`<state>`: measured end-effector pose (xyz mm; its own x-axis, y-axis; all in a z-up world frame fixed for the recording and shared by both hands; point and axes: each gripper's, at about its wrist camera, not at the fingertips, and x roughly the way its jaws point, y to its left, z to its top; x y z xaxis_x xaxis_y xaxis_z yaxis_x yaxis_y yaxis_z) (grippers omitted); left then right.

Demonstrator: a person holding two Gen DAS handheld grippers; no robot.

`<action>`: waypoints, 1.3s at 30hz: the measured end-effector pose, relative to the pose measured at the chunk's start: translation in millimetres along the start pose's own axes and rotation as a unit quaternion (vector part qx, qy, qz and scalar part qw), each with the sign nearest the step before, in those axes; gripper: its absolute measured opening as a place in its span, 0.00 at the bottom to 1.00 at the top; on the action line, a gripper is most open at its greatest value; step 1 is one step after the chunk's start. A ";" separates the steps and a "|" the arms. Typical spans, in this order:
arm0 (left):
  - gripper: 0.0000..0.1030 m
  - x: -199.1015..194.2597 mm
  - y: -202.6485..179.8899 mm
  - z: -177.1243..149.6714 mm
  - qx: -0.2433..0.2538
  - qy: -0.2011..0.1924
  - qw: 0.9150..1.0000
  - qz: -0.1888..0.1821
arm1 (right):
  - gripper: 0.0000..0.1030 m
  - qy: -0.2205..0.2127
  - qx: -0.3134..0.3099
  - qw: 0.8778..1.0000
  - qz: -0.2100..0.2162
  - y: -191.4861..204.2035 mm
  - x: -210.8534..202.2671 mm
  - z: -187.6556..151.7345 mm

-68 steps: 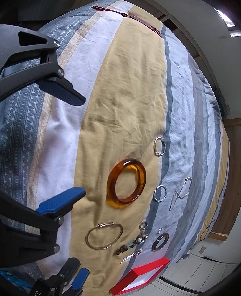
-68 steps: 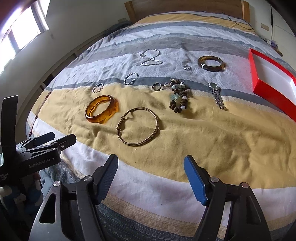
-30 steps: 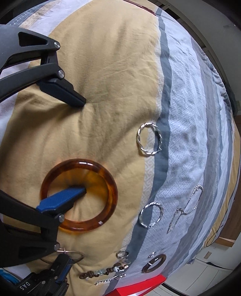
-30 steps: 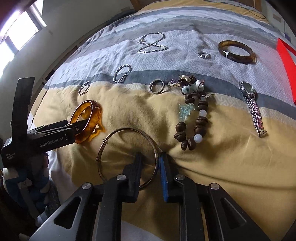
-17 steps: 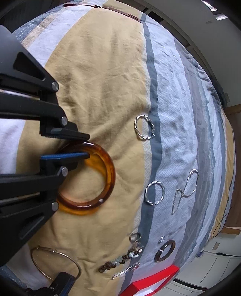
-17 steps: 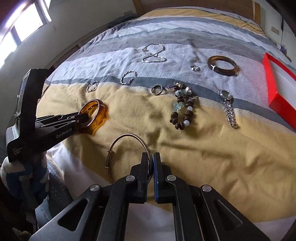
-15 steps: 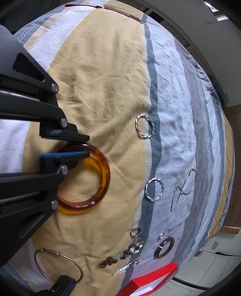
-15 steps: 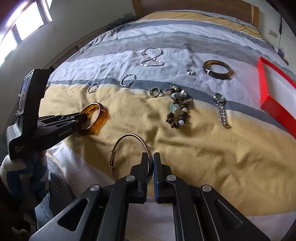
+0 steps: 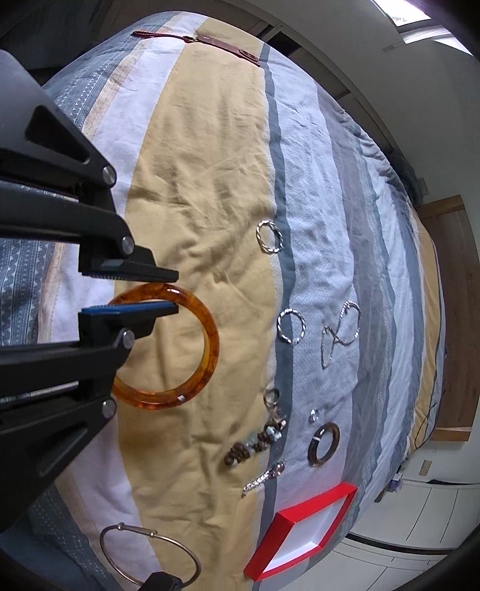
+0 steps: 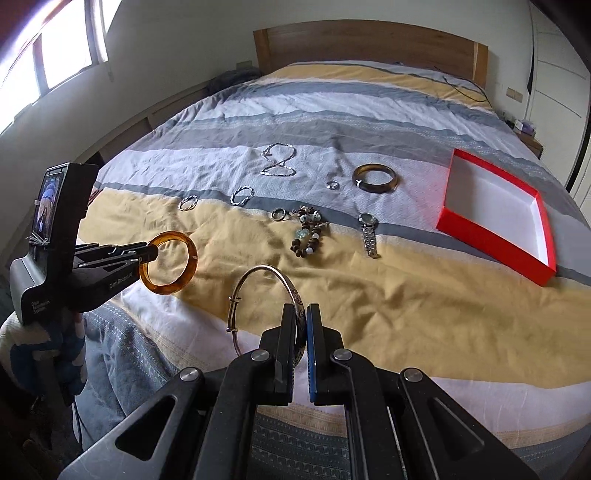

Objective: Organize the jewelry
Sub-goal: 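Carry both bangles into the red box and open both tools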

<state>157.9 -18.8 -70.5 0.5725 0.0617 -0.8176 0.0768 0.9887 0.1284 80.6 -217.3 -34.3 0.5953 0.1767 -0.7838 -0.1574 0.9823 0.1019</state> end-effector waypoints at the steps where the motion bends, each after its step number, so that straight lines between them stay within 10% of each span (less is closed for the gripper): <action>1: 0.09 -4.3 -5.1 1.8 0.005 -0.004 1.000 -0.002 | 0.06 -0.004 0.005 1.000 -0.001 -4.1 -4.3 -1.9; 19: 0.09 -28.9 -158.6 81.1 0.101 -0.048 0.990 -0.086 | 0.06 -0.044 0.085 0.993 -0.075 -140.2 -38.8 9.0; 30: 0.09 28.0 -292.7 172.5 0.159 -0.061 0.975 -0.141 | 0.06 -0.052 0.128 0.984 -0.114 -268.7 18.4 72.5; 39: 0.09 105.4 -347.5 171.8 0.198 -0.011 0.972 -0.127 | 0.06 -0.001 0.111 0.985 -0.129 -316.6 87.4 79.5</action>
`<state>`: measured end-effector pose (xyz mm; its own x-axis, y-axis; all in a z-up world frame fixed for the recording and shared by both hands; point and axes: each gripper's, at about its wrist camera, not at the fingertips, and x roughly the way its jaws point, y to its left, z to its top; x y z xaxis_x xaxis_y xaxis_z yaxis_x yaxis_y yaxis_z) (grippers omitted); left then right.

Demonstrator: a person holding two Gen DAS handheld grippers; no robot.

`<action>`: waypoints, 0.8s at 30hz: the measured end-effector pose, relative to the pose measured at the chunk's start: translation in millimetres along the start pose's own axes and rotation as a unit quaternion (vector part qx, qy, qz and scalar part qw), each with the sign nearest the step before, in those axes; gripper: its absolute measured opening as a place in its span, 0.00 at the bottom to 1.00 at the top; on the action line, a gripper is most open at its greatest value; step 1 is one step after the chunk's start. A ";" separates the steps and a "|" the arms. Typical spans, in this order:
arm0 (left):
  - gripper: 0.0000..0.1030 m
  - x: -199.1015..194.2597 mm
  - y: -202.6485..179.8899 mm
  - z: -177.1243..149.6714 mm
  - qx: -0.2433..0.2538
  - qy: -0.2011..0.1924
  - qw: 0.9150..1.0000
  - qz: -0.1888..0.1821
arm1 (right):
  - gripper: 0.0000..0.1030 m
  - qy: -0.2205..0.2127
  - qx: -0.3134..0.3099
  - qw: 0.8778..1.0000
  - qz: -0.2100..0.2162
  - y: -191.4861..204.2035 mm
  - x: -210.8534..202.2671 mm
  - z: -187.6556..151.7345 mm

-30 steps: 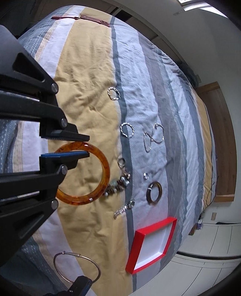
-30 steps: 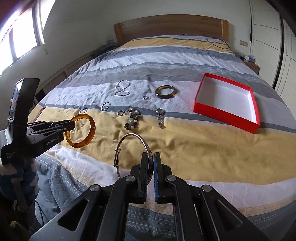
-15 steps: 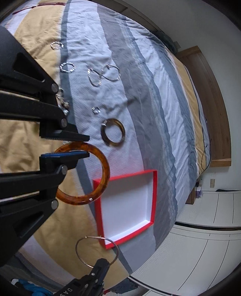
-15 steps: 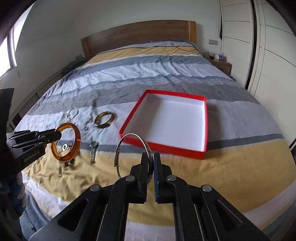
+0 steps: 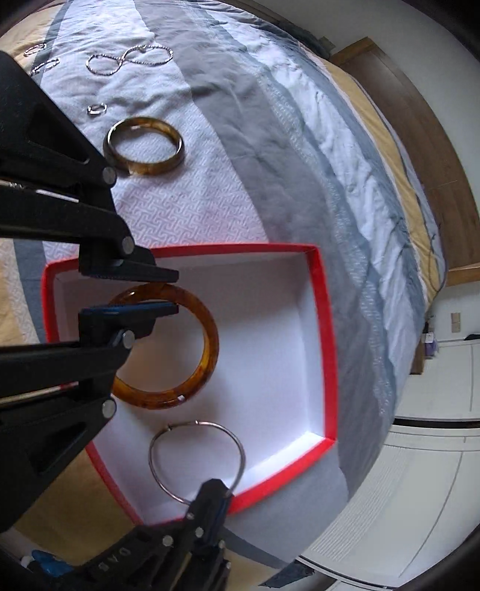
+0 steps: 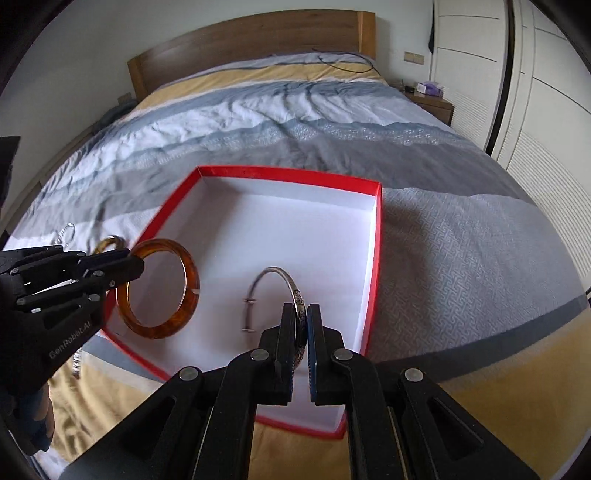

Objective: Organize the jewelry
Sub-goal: 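Carry both bangles into the red box and open both tools, then lift both open tools out of the red box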

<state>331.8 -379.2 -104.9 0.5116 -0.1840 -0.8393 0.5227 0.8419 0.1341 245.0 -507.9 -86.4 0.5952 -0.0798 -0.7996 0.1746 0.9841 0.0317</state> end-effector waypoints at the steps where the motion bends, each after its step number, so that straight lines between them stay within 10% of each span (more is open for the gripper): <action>1: 0.09 5.7 1.1 -2.5 -0.003 0.008 1.000 -0.001 | 0.06 0.004 -0.006 1.000 -0.003 -0.7 3.6 0.5; 11: 0.18 14.1 6.4 -9.0 -0.045 0.033 0.998 -0.034 | 0.07 0.032 -0.049 0.998 -0.036 -2.5 19.8 -1.1; 15: 0.30 -11.5 8.3 -8.6 -0.054 0.009 0.997 -0.045 | 0.29 0.011 -0.045 0.998 -0.037 -2.5 -2.6 -2.4; 24: 0.36 -84.9 36.3 -44.2 -0.083 -0.028 0.995 -0.035 | 0.35 -0.026 -0.031 0.999 -0.023 16.4 -81.3 -15.7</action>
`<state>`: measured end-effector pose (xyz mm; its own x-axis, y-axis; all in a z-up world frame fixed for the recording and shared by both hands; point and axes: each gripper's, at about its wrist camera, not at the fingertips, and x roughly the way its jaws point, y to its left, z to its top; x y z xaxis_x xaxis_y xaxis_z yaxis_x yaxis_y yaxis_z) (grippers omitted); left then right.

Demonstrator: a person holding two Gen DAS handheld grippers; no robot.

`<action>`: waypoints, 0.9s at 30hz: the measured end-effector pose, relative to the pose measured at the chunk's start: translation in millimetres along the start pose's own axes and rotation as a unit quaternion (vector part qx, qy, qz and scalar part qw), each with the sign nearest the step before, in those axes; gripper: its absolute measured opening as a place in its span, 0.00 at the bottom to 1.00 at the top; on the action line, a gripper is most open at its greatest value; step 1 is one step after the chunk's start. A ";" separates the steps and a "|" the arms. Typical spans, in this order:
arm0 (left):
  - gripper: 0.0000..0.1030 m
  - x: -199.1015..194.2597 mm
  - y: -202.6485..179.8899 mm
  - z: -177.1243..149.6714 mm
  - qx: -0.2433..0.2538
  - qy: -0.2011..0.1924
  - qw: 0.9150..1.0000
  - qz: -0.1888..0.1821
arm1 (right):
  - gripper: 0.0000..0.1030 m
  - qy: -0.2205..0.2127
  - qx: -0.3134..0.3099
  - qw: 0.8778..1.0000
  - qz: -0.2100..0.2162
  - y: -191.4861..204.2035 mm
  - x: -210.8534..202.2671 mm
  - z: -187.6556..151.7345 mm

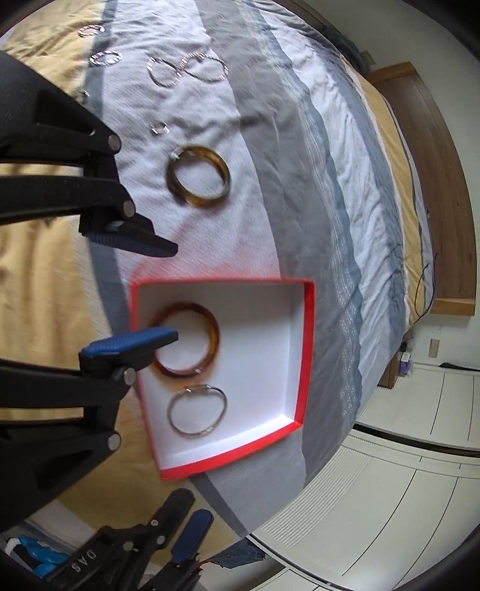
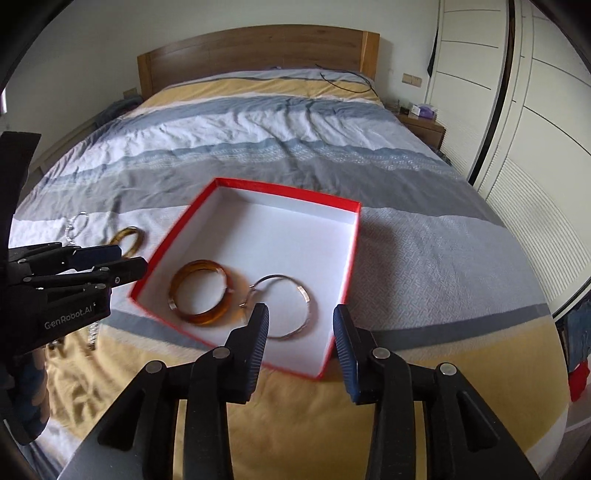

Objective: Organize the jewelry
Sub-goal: 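Lift both open tools out of the red box, then grasp a small silver ring with the left tool while the right tool grasps the wristwatch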

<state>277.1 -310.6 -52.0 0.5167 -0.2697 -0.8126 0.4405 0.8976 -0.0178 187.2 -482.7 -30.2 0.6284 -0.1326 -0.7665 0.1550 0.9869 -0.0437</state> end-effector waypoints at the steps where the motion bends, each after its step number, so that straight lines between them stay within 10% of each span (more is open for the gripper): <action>1: 0.36 -5.5 7.5 -8.2 -0.001 0.001 1.000 0.006 | 0.36 -0.002 -0.001 1.000 0.005 5.6 -6.7 -2.4; 16: 0.36 -71.3 205.8 -157.2 -0.101 0.041 0.988 0.106 | 0.36 0.046 -0.027 0.990 0.127 134.4 -27.9 -54.5; 27: 0.36 -46.1 215.4 -134.3 -0.096 0.023 0.994 0.037 | 0.36 0.077 -0.052 0.982 0.162 191.0 20.4 -40.0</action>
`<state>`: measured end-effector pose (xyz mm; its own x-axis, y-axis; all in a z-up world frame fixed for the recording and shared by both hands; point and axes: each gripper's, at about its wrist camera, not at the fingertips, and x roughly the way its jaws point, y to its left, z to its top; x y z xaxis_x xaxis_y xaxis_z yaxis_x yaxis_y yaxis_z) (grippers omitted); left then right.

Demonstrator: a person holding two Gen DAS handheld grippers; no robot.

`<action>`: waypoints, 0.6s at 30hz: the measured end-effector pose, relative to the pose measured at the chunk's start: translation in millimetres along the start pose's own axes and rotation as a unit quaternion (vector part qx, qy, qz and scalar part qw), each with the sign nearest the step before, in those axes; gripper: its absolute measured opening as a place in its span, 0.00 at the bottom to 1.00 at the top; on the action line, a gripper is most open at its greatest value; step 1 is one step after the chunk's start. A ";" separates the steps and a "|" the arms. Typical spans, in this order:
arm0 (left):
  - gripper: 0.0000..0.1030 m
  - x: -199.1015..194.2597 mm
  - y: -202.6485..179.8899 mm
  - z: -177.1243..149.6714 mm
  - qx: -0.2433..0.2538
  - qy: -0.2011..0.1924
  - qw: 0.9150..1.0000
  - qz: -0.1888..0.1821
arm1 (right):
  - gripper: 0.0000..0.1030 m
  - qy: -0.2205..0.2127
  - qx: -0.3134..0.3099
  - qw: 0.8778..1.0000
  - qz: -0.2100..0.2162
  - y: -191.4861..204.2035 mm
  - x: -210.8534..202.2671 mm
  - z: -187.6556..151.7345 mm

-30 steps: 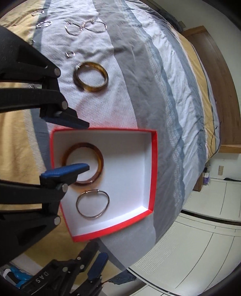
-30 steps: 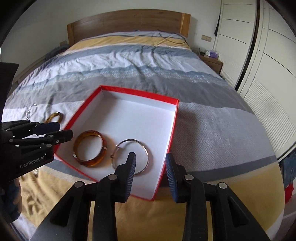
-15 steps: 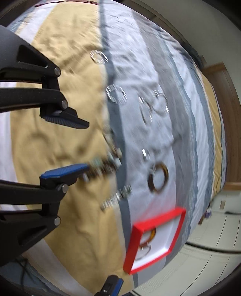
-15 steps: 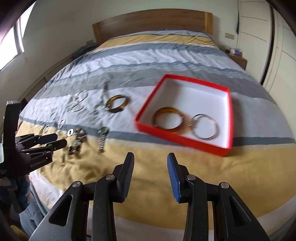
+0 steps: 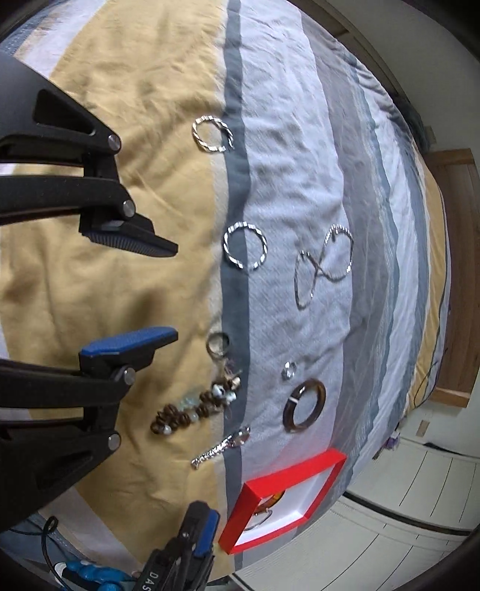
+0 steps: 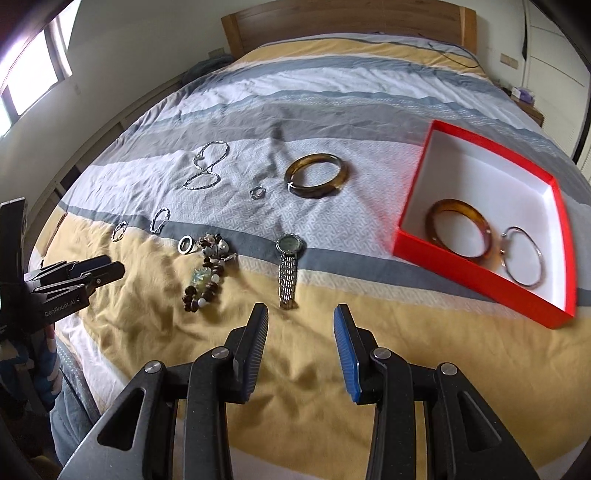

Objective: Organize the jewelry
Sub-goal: 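Grasp a small silver ring with the left tool while the right tool grasps the wristwatch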

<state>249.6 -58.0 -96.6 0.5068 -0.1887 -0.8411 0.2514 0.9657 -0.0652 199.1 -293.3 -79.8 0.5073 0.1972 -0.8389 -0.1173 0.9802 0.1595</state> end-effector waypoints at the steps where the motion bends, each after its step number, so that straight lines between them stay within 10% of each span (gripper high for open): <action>1: 0.36 5.8 -4.9 3.3 0.008 0.001 1.000 -0.007 | 0.36 0.002 0.000 1.000 0.004 0.6 5.4 3.0; 18: 0.29 71.3 -28.2 29.0 0.076 0.020 0.997 -0.021 | 0.35 0.028 -0.039 0.998 0.031 2.9 88.3 37.2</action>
<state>302.6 -103.9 -139.1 0.4606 -0.2191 -0.8602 0.3958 0.9181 -0.0219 275.3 -272.4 -134.0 0.4487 0.2535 -0.8570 -0.2132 0.9616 0.1728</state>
